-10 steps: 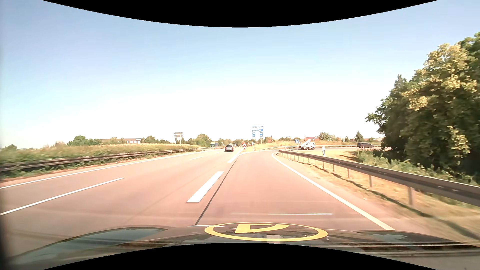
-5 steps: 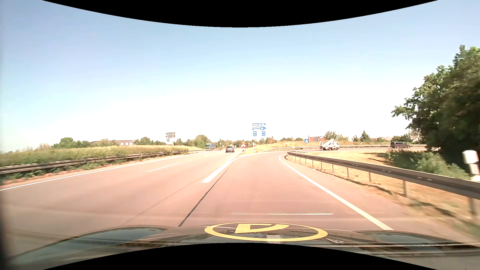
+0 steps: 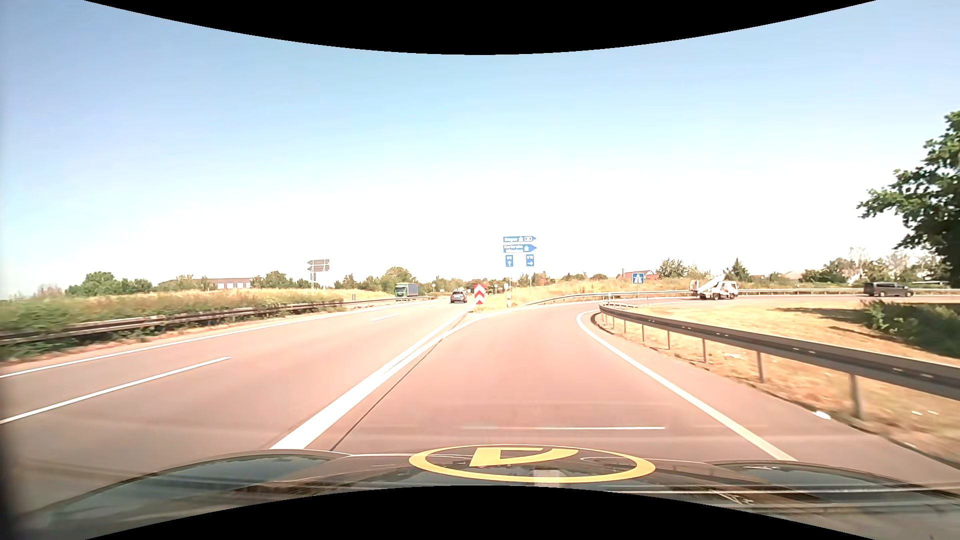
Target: Follow the waypoints while adhering to traffic rules and regulations
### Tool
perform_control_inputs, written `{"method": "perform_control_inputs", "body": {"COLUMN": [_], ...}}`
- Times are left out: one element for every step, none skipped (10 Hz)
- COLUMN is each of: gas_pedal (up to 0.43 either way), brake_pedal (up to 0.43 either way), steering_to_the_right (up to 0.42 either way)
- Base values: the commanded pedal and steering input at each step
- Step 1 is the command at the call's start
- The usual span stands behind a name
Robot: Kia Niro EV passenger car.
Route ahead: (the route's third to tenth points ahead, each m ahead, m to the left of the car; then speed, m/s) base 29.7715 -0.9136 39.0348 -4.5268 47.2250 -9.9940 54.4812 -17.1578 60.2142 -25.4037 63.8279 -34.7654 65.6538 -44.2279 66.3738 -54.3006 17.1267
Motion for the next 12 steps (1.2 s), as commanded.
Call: {"method": "perform_control_inputs", "body": {"gas_pedal": [0.000, 0.000, 0.000, 0.000, 0.000, 0.000, 0.000, 0.000, 0.000, 0.000, 0.000, 0.000], "brake_pedal": [0.000, 0.000, 0.000, 0.000, 0.000, 0.000, 0.000, 0.000, 0.000, 0.000, 0.000, 0.000], "steering_to_the_right": [0.016, 0.021, 0.025, 0.031, 0.038, 0.044, 0.049, 0.054, 0.058, 0.060, 0.064, 0.069]}}
